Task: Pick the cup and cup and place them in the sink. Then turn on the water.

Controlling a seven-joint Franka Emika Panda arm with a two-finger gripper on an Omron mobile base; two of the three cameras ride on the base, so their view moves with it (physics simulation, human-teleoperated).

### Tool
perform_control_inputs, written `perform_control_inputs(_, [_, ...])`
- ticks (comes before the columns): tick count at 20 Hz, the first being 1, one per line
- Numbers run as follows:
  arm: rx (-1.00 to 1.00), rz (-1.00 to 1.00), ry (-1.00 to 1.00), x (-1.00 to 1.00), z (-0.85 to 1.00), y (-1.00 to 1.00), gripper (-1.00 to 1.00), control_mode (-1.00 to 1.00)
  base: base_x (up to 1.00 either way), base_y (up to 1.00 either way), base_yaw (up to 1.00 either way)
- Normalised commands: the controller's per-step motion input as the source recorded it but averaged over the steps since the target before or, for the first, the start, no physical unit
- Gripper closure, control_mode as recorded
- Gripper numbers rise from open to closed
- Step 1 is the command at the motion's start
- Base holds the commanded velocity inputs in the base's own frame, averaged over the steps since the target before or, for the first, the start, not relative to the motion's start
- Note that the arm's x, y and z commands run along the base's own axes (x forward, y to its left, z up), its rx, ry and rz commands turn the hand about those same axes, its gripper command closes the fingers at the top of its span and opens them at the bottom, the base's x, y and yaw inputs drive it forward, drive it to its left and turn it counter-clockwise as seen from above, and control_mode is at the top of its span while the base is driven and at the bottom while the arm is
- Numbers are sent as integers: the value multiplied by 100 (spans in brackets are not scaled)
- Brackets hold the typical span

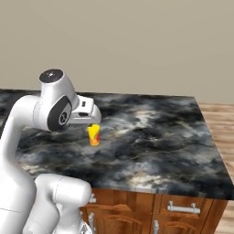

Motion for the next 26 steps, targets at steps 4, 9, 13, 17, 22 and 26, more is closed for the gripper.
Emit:
perform_control_inputs(4, [0,5,3,76,-5,0,-100,-100,0,0,0])
perform_control_inputs(9, [0,3,11,93,0,0,-100,-100,0,0,0])
perform_control_inputs(13, [0,1,18,73,-10,0,-100,-100,0,0,0])
perform_control_inputs(17, [0,0,25,35,-6,0,-100,-100,0,0,0])
perform_control_inputs(22, [0,0,25,5,-2,0,-100,-100,0,0,0])
perform_control_inputs(26, [0,0,8,13,-21,0,-100,-100,0,0,0])
